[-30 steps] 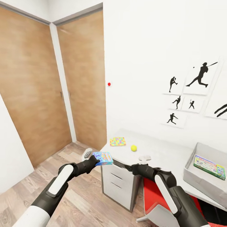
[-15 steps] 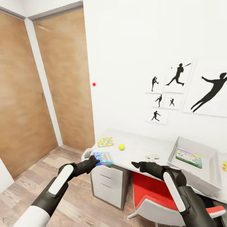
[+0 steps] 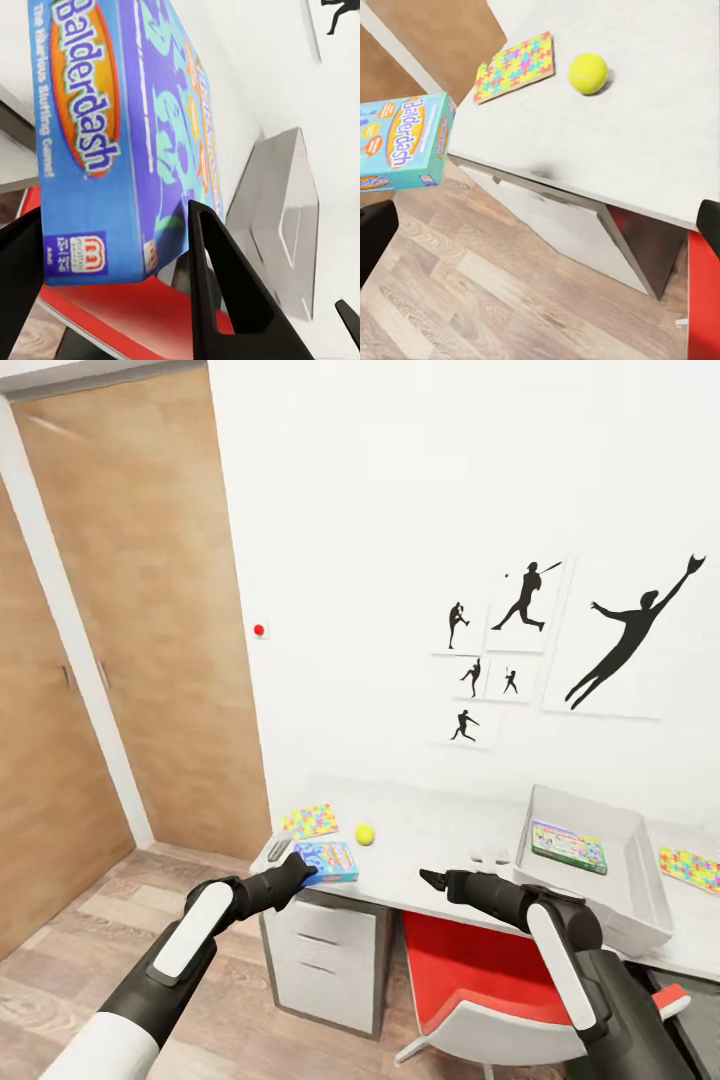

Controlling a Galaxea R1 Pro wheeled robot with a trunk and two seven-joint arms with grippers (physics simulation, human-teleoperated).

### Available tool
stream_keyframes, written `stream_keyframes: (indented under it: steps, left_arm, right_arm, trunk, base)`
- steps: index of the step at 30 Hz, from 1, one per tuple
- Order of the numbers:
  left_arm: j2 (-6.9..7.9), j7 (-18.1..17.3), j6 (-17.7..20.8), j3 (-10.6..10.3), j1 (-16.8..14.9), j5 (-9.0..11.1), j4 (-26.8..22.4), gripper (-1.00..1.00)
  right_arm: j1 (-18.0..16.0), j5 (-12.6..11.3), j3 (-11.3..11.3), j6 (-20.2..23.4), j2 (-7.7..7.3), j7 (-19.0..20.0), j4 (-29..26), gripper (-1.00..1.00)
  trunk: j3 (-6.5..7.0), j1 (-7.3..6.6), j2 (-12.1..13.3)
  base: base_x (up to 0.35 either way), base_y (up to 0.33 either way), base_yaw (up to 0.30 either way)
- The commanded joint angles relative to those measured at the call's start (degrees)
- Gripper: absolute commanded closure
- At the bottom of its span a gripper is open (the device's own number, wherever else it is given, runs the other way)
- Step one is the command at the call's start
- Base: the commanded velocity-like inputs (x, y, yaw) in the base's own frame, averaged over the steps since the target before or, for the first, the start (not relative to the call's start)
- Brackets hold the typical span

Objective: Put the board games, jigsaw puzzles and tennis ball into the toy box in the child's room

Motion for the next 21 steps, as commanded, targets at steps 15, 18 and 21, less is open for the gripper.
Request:
stream_keyframes:
  steps: [15, 18, 21]
  left_arm:
    - [0.06, 0.5, -0.1, -0.2, 0.0, 0.7, -0.1, 1.0]
    - [0.06, 0.5, -0.1, -0.2, 0.0, 0.7, -0.1, 1.0]
    - [0.05, 0.5, -0.1, -0.2, 0.0, 0.7, -0.2, 1.0]
  right_arm:
    - [0.0, 0.2, -0.1, 0.2, -0.02, 0.5, 0.0, -1.0]
    - [0.0, 0.2, -0.1, 0.2, -0.02, 0.5, 0.0, -1.0]
    - [0.0, 0.2, -0.1, 0.2, -0.02, 0.5, 0.0, -1.0]
  trunk:
    - [0.06, 0.04, 0.0]
    - [0.12, 0.04, 0.0]
    - [0.18, 0.04, 0.0]
  base:
    - [0.107, 0.206, -0.289]
    - [0.015, 0.031, -0.289]
    - [0.007, 0.015, -0.289]
